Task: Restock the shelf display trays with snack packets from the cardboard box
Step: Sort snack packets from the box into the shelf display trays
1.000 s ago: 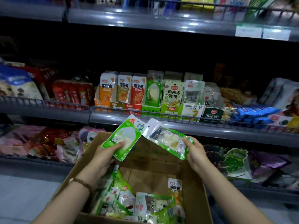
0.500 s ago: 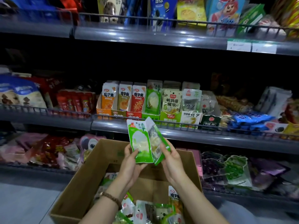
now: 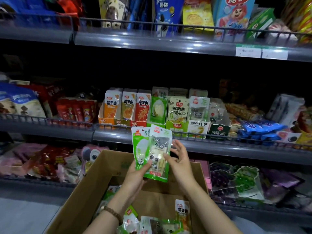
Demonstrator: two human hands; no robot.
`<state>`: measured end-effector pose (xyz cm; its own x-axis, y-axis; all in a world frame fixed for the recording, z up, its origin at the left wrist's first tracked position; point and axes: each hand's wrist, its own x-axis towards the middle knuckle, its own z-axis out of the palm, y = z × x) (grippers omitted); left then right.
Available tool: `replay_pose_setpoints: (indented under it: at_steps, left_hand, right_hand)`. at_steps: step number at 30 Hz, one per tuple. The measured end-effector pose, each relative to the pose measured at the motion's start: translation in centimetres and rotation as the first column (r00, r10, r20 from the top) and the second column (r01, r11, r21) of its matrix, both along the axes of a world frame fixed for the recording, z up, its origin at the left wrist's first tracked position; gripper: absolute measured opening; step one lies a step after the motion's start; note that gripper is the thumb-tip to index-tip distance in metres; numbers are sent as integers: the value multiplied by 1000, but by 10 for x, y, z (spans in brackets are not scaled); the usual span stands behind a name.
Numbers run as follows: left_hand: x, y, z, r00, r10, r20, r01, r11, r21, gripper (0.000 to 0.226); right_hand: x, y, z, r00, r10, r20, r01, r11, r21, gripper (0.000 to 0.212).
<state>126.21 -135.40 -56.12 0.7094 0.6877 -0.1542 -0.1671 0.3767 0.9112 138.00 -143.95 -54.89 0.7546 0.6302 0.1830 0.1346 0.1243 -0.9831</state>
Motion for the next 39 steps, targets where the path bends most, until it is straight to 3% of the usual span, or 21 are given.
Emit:
replay_pose_setpoints:
  at_steps: [5,8,10,12,17,20,23,25,27,30,33,34,35,37,39]
  left_hand:
    - [18,5,4,1000,-27,-4,27,998,60,28]
    - [40,4,10,999,-49,20,47,996,72,27]
    - [57,0,15,996,-81,29,78,992,97,26]
    - [72,-2,21,995,-92,29,89,990,109,21]
    - [101,12,34,998,-55,8,53,990,130,22]
    - [112,17,43,997,-74,-11,75,977,199,9]
    - [122,20,54,995,-99,-23,102,966,236,9]
    - [130,24,54,994,-100,-39,106,961,254,7]
    - [135,27,54,995,-89,-47,99,955,278,7]
    - [140,33,50,995,-76,-71,93,959,270,15]
    - [139,38,47,996,-71,-61,85,957,276,47]
    - [138,41,45,995,-69,-66,86,951,297,65]
    - [136,42,46,996,-68,-61,84,947,309,67]
    - [134,45,47,997,-65,-39,74,940,332,37]
    - [132,49,49,998,-55,-34,63,935,349,23]
  right_hand:
    - [42,-8,19,957,44,-286,-44,999,4,65]
    - [63,-21,28,925,179,-334,-217,973,-79,37]
    - [75,-30,32,930,227,-289,-280,947,-159,19]
    - [91,-38,37,943,196,-268,-247,954,-171,14]
    - [159,-47,89,997,-55,-46,52,996,-69,14]
    - [201,-36,120,988,-151,41,152,988,-33,13]
    - [229,-18,136,971,-220,90,219,975,22,28]
    - [243,-4,138,970,-227,89,231,972,-48,36]
    - [255,4,133,971,-197,134,222,952,-209,26]
    - [257,6,129,877,-253,409,371,897,-241,22]
    - [249,7,130,817,-235,527,384,903,-193,49]
    - [240,7,133,818,-187,543,335,923,-188,51]
    - [229,10,134,860,-124,495,243,952,-184,49]
    - [207,19,137,929,83,360,3,973,-230,55]
    - [191,30,138,934,304,185,-240,921,-306,68]
